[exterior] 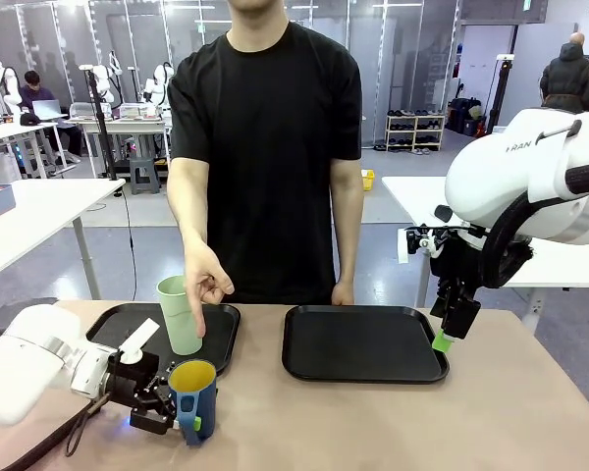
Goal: Sort and store the cups by type.
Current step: Pick up the Handle plastic cup and place it into the empty Flat Tray.
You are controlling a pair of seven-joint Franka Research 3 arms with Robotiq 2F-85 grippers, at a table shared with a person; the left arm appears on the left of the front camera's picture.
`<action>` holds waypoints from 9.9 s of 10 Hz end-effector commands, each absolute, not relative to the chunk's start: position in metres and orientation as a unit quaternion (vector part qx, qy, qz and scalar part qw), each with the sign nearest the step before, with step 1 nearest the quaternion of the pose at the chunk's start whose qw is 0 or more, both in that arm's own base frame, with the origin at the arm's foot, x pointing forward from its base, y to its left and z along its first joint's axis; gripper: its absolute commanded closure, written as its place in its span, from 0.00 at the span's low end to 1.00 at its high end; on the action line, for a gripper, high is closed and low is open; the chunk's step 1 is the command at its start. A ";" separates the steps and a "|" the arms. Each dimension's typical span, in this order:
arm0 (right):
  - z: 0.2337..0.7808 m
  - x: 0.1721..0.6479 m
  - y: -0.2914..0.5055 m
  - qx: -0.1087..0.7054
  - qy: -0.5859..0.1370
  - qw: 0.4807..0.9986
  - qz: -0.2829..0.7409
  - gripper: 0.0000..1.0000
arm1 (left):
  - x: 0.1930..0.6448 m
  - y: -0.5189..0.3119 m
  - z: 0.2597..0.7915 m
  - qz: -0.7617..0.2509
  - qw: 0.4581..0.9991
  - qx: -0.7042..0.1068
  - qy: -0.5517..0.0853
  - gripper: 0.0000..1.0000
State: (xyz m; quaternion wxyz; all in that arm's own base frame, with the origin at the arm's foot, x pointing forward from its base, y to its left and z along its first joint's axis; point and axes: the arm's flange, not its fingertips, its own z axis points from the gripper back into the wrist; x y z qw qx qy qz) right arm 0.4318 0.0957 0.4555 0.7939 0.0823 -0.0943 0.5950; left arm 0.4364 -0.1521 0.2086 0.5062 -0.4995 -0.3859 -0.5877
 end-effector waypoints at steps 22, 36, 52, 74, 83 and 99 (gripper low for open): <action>0.453 0.429 0.096 0.080 -0.100 0.798 0.589 0.00 | 0.447 -0.265 0.258 -0.577 0.527 -0.408 -0.473 0.28; 0.453 0.429 0.096 0.080 -0.100 0.798 0.589 0.00 | 0.546 -0.407 0.235 -0.531 0.564 -0.343 -0.531 0.28; 0.453 0.429 0.096 0.080 -0.100 0.798 0.589 0.00 | 0.544 -0.395 0.201 -0.526 0.575 -0.344 -0.523 0.00; 0.453 0.429 0.096 0.080 -0.100 0.798 0.589 0.00 | 0.530 -0.365 0.231 -0.526 0.618 -0.266 -0.520 0.00; 0.453 0.429 0.096 0.080 -0.100 0.798 0.589 0.00 | 0.492 -0.344 0.240 -0.533 0.630 -0.223 -0.519 0.00; 0.453 0.429 0.096 0.080 -0.100 0.798 0.589 0.00 | 0.440 -0.317 0.270 -0.553 0.681 -0.172 -0.448 0.00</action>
